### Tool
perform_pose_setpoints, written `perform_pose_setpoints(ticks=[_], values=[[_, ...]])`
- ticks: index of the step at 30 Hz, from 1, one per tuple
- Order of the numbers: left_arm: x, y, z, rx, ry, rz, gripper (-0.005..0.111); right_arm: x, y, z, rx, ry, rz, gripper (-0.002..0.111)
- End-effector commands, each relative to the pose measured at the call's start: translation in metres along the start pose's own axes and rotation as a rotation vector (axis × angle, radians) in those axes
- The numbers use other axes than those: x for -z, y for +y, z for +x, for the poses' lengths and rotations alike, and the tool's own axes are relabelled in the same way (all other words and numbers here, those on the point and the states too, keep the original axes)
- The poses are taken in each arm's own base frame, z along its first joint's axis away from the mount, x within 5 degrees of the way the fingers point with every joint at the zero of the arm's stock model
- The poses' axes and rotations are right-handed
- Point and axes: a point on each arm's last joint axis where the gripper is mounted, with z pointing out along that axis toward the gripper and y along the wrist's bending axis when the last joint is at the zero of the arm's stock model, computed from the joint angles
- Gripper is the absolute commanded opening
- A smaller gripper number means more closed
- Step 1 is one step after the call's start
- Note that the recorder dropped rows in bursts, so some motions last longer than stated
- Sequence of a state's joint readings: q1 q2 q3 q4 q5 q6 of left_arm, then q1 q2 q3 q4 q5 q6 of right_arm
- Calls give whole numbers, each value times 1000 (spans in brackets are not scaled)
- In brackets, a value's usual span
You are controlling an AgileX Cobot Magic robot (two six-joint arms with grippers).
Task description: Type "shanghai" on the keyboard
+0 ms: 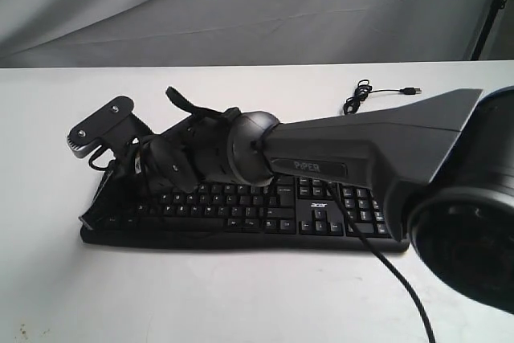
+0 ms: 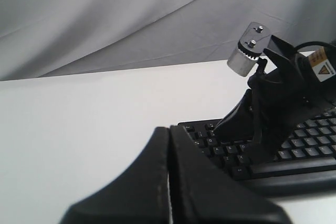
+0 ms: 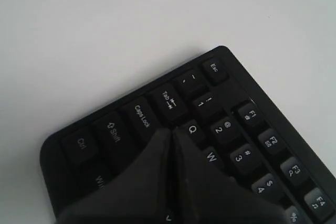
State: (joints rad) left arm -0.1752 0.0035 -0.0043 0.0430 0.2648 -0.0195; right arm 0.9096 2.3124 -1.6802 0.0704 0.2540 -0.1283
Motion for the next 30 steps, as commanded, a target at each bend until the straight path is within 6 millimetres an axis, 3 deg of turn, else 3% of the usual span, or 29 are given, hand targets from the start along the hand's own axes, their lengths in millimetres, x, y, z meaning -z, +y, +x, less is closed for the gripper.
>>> perform_pose_setpoints(ticks=[1,30], values=[[0,0,1,-2,-5,2,0,1,0,-4,11,-13,1,0],[0,0,1,-2,-5,2,0,-19,4,10,10,-20,0,0]])
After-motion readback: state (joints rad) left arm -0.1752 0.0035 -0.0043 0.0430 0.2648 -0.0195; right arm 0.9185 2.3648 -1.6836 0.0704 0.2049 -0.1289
